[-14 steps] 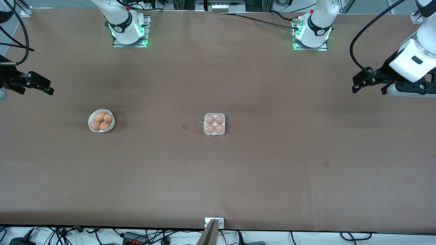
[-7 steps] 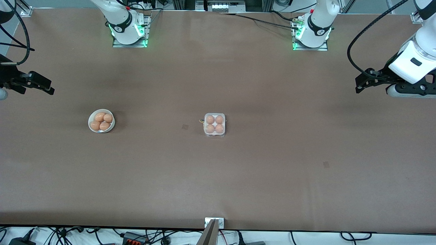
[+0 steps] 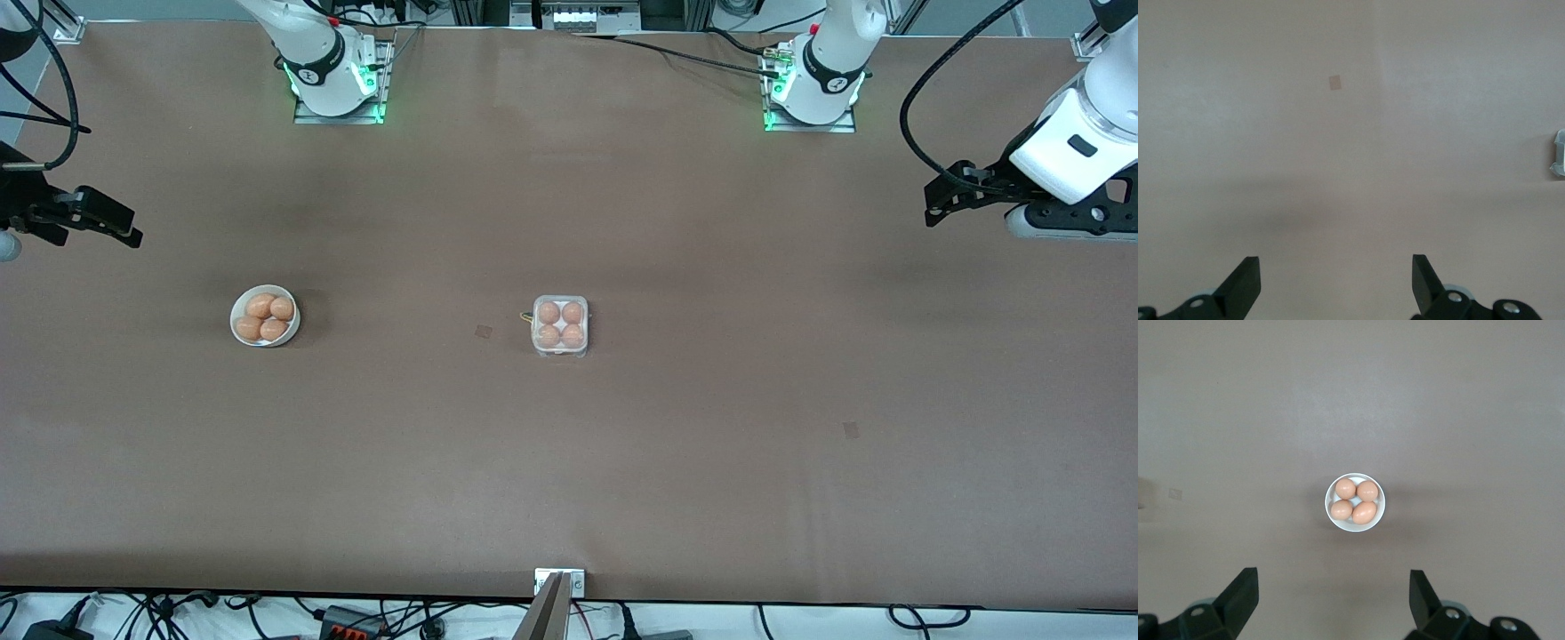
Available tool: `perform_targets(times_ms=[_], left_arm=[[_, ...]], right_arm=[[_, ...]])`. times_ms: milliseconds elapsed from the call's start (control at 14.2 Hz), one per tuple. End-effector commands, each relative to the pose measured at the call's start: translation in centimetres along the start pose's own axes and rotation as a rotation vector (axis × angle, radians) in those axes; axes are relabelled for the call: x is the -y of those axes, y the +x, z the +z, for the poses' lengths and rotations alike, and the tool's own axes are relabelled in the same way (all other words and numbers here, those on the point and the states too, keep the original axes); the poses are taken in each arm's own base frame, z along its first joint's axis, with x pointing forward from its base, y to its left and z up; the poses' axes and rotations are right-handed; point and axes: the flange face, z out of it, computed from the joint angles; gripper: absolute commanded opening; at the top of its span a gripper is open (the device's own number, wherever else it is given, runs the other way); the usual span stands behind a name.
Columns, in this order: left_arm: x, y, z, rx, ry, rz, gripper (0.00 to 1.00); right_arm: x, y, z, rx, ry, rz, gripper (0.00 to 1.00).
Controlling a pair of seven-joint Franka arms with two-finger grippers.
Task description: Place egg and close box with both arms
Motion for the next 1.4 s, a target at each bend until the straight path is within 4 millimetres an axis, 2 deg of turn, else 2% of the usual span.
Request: perform_targets(times_ms=[0, 562, 913, 1194, 1335], left_arm=[[0.0, 0.0, -0.9, -0.006, 0.017, 0.014, 1.0], [0.3, 0.3, 0.0, 0.014, 0.016, -0.001, 1.0], [0.1, 0.2, -0.4, 0.01, 0.016, 0.004, 1.0], [-1.2, 0.4, -1.3, -0.009, 0.014, 0.025, 1.0], [-0.9, 0.3, -1.0, 0.008, 0.014, 0.021, 1.0]], right_arm=[[-0.1, -0.8, -0.4, -0.004, -0.013, -0.003, 1.0], [-0.1, -0.8, -0.4, -0.004, -0.013, -0.006, 1.0], [0.0, -0.7, -0.4, -0.004, -0.012, -0.002, 1.0], [0.0, -0.7, -0.3, 0.002, -0.01, -0.001, 1.0], [-0.1, -0.7, -0.2, 0.008, -0.011, -0.002, 1.0]])
